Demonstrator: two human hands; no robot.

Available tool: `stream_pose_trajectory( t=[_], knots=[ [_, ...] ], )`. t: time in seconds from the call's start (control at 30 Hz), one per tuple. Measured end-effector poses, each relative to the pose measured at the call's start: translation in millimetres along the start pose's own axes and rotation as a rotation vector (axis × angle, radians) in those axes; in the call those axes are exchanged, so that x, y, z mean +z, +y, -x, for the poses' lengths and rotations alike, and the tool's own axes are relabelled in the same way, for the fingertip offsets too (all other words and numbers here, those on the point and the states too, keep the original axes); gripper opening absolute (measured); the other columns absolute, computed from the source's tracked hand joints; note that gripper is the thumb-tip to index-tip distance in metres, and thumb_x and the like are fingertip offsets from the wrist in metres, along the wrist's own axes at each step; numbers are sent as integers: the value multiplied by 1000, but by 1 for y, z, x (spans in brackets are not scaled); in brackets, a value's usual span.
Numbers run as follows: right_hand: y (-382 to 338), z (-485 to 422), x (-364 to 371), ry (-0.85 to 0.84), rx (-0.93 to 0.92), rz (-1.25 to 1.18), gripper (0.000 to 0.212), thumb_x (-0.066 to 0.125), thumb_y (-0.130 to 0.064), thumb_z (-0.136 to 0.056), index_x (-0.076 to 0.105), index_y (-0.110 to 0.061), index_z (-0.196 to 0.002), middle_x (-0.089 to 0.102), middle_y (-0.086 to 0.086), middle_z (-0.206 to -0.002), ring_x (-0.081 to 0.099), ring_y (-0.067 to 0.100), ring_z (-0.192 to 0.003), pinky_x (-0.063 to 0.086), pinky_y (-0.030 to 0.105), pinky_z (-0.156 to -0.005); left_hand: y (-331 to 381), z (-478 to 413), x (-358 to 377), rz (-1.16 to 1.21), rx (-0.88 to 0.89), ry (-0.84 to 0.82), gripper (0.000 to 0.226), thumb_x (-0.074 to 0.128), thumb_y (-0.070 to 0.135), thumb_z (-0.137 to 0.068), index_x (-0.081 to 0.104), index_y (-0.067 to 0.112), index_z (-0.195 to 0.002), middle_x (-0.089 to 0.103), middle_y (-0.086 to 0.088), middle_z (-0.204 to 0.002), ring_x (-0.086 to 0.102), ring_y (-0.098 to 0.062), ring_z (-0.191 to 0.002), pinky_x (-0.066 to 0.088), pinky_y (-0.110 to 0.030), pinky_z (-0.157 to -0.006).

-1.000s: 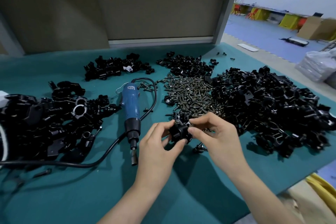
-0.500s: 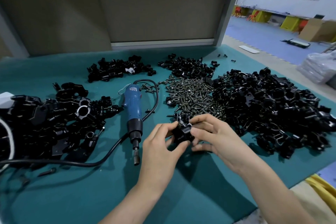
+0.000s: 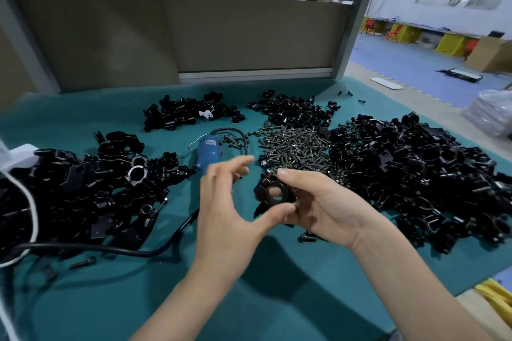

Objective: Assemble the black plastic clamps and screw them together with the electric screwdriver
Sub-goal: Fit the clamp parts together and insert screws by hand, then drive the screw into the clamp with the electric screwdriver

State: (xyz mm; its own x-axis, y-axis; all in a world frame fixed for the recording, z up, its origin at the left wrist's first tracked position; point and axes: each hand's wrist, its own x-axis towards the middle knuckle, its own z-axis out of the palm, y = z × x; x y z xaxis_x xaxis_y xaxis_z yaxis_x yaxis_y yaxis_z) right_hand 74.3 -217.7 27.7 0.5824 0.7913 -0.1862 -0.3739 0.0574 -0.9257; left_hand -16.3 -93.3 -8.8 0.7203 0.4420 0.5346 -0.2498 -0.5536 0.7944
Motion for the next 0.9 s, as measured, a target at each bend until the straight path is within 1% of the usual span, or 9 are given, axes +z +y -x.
stream_pose_trajectory(
  t=[0.07, 0.13, 0.2, 0.4, 0.5, 0.57, 0.67, 0.8, 0.9],
  knots=[
    [-2, -7, 12, -107, 1, -23, 12, 71, -26, -79, 73, -15, -83, 65, 1, -73, 54, 13, -57, 52, 23, -53, -1, -7, -12, 295, -133, -100, 69, 76, 50, -57, 47, 37, -119, 56, 13, -112, 58, -3, -103, 45, -20, -90],
    [1, -15, 24, -190, 5, -16, 21, 63, -23, -83, 62, -8, -98, 64, 3, -74, 58, 15, -58, 52, 23, -52, -5, -11, -24, 521, -180, -203, 61, 79, 31, -61, 53, 25, -116, 68, 8, -96, 66, -3, -73, 52, -17, -69],
    [5, -24, 35, -219, 0, 6, 30, 62, -24, -84, 52, -7, -107, 62, 7, -80, 59, 17, -60, 51, 22, -52, -8, -12, -33, 530, -157, -221, 45, 77, 21, -66, 59, 16, -107, 68, -1, -77, 60, -3, -51, 48, -13, -53],
    [15, -47, 46, -203, 6, 1, 44, 58, -33, -81, 54, -8, -117, 61, 8, -88, 54, 17, -67, 49, 20, -54, -23, -14, -35, 530, -279, -139, 10, 72, 39, -79, 71, 35, -88, 58, -16, -100, 60, 1, -66, 47, -13, -53],
    [19, -58, 49, -196, 8, 8, 32, 59, -42, -82, 66, -16, -98, 64, 2, -81, 56, 12, -64, 49, 19, -54, -32, -16, -35, 555, -329, -123, 18, 66, 43, -75, 71, 39, -91, 54, -21, -108, 59, 1, -67, 48, -15, -55],
    [18, -64, 51, -151, 25, 6, 44, 59, -58, -74, 67, -16, -85, 64, 4, -75, 58, 15, -58, 51, 21, -52, -34, -17, -36, 604, -357, -86, 23, 67, 40, -83, 66, 28, -103, 57, -22, -107, 59, -2, -66, 50, -17, -56],
    [17, -71, 47, 10, 18, -22, 61, 59, -69, -61, 58, -11, -79, 67, 4, -74, 62, 22, -53, 54, 25, -50, -39, -19, -40, 713, -439, 7, 43, 61, 39, -77, 60, 15, -112, 67, -7, -89, 59, -4, -58, 46, -15, -49],
    [12, -96, 31, 352, -102, 358, 55, 64, -54, -81, 58, -2, -95, 71, 12, -96, 70, 24, -61, 60, 34, -64, -42, -25, -53, 764, -406, 93, 42, 60, 50, -69, 71, 13, -87, 65, 1, -64, 44, -5, -47, 32, -15, -41],
    [9, -127, 30, 399, 30, 845, 73, 69, -58, -78, 43, -7, -123, 63, 3, -109, 68, 20, -73, 58, 38, -73, -49, -27, -55, 719, -469, 92, 25, 55, 42, -68, 70, 23, -62, 66, -3, -63, 38, -7, -43, 29, -18, -41]
  ],
)
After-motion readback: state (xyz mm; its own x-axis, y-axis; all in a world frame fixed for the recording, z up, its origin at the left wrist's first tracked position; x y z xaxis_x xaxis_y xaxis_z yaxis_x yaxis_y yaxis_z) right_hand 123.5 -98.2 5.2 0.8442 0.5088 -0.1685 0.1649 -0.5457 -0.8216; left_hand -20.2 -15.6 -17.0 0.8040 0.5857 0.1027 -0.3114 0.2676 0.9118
